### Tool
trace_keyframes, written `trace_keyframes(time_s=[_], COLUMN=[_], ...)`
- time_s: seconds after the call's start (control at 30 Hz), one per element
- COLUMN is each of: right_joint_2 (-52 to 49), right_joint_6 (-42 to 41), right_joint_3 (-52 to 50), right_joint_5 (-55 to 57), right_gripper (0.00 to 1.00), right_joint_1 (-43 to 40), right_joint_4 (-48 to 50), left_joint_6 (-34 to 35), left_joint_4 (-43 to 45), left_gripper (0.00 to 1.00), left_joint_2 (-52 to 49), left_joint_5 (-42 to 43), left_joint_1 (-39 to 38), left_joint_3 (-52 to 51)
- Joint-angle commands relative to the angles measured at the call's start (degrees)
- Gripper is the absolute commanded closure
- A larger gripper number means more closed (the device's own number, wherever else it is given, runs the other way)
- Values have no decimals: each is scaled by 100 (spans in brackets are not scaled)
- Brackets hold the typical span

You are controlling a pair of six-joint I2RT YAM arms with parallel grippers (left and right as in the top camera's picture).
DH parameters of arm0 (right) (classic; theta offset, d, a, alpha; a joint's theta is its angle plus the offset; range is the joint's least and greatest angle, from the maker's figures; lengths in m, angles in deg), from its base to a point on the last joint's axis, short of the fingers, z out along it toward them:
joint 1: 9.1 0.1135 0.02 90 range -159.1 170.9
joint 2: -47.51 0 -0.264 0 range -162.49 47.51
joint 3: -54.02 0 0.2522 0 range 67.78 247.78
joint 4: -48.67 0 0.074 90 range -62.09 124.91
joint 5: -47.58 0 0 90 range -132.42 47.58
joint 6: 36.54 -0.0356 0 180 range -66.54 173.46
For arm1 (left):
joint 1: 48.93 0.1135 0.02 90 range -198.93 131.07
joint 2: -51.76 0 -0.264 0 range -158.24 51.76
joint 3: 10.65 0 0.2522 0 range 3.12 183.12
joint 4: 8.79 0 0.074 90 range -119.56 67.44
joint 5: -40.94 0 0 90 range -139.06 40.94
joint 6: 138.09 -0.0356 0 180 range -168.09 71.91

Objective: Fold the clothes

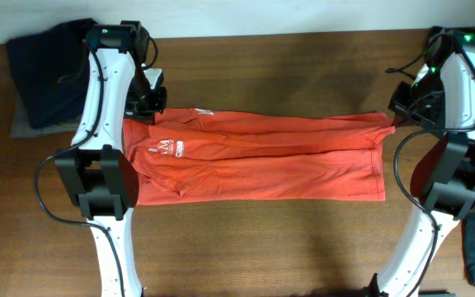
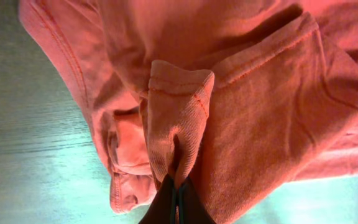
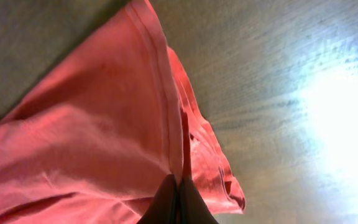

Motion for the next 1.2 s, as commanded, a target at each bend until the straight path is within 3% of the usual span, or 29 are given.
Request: trace_keyframes(time_s=[0.0, 0.07, 0.47, 0.63, 1.17], right_joint_2=[125, 240, 498, 498, 498], right_joint_6=[13, 11, 13, 81, 125], right_joint_3=[114, 114, 81, 81, 42], right_joint_5=[-28, -26, 509, 577, 579], right_gripper=[96, 96, 96, 96, 96], right_joint_1=[0, -4, 4, 7, 7], right_joint_4=[-76, -107, -522, -750, -874], left_joint_6=[50, 264, 278, 278, 278], left_joint_4=[28, -11, -72, -72, -50], left_gripper=[100, 100, 99, 92, 93], left_joint_2=[111, 111, 111, 111, 111], left_joint_5=[-308, -608, -535, -538, -841], left_joint_1=[0, 52, 175, 151, 155], left_joint_3=[-24, -24, -81, -448, -813])
